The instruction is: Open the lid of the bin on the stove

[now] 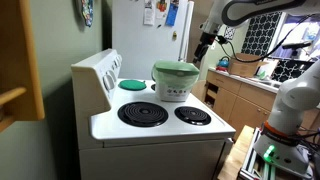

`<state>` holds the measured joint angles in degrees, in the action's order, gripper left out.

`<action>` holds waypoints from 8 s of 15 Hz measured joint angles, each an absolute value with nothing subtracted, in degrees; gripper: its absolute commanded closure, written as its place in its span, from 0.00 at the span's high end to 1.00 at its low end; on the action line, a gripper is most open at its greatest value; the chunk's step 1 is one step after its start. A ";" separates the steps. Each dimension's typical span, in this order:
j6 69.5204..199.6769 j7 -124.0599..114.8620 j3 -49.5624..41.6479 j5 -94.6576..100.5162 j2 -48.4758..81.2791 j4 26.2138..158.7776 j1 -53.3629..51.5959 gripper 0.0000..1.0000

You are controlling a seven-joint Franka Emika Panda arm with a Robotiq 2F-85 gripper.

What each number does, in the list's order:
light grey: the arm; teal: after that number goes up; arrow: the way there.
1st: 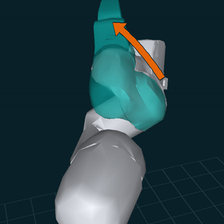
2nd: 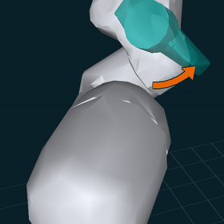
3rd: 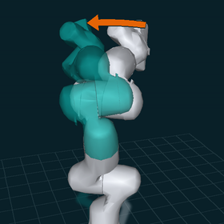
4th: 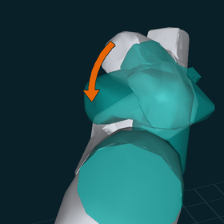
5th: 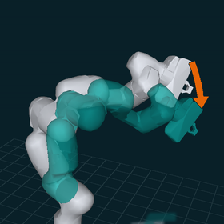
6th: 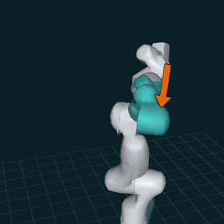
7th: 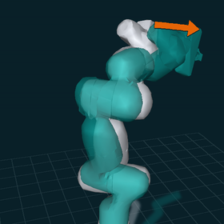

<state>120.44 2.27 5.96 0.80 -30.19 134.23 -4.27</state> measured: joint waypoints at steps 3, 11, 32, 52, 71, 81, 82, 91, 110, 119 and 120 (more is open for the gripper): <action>120.44 2.27 5.95 0.80 -30.18 134.21 -4.27 1.00; 120.24 6.91 11.40 8.16 -31.41 133.53 -8.48 1.00; 128.27 -0.25 24.45 50.98 -27.05 140.35 -11.21 1.00; 126.24 -32.84 24.38 67.79 -20.66 143.02 -14.11 1.00; 126.29 -37.57 21.90 75.69 -19.12 143.03 -16.40 1.00; 125.50 -32.75 19.16 76.03 -22.83 141.56 -16.60 1.00; 125.50 -31.36 18.64 75.98 -23.72 141.07 -16.60 1.00; 125.50 -23.79 13.68 75.94 -26.86 133.44 -15.31 1.00; 121.14 -46.66 13.16 81.64 -19.30 124.45 -10.52 1.00; 121.03 -40.73 13.14 75.48 -20.42 124.44 -11.92 1.00; 121.02 -39.49 13.14 74.45 -20.74 124.44 -12.02 1.00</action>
